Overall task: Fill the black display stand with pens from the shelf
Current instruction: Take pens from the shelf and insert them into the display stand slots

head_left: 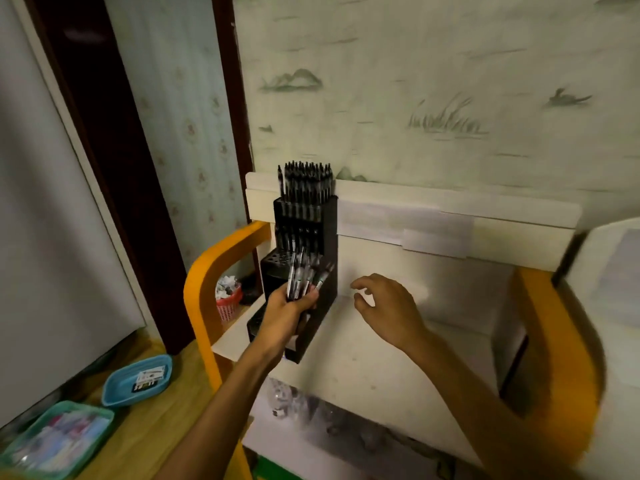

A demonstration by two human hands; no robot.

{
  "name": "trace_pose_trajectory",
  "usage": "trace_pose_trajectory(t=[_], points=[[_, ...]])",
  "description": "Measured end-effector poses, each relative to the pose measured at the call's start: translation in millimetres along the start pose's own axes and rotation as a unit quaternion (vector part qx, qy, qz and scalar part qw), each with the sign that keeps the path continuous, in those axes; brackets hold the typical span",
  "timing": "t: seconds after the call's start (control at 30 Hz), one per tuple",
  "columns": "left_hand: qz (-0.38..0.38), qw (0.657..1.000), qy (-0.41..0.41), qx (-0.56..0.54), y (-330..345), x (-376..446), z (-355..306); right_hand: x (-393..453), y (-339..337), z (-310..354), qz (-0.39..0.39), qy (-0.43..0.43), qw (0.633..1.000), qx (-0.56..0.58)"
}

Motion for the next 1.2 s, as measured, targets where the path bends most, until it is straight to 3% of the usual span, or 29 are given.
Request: trace_pose_trajectory(t=[0.27, 0.73, 0.97, 1.2], points=[[0.010, 1.000, 0.023, 0.007, -77, 67, -6, 80, 36, 34, -0.016, 0.006, 1.000, -0.008], [0.061, 0.997, 0.051, -0.022, -132, 151, 9, 137, 57, 65, -0.085, 0.066, 0.994, 0.009], [0.129, 0.989, 0.072, 0.015, -144, 182, 17, 163, 63, 80, -0.128, 0.126, 0.974, 0.140], [0.175, 0.980, 0.089, 0.028, -144, 197, 25, 176, 77, 81, -0.145, 0.181, 0.920, 0.317]])
Point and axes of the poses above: each hand's wrist, its own x-axis towards the middle knuckle, its own y-axis out of the palm, z = x × y, the point moved 5 cm from there along x, towards the middle knuckle, and after that the axes turned 8 degrees about z, right-handed, at the moved point
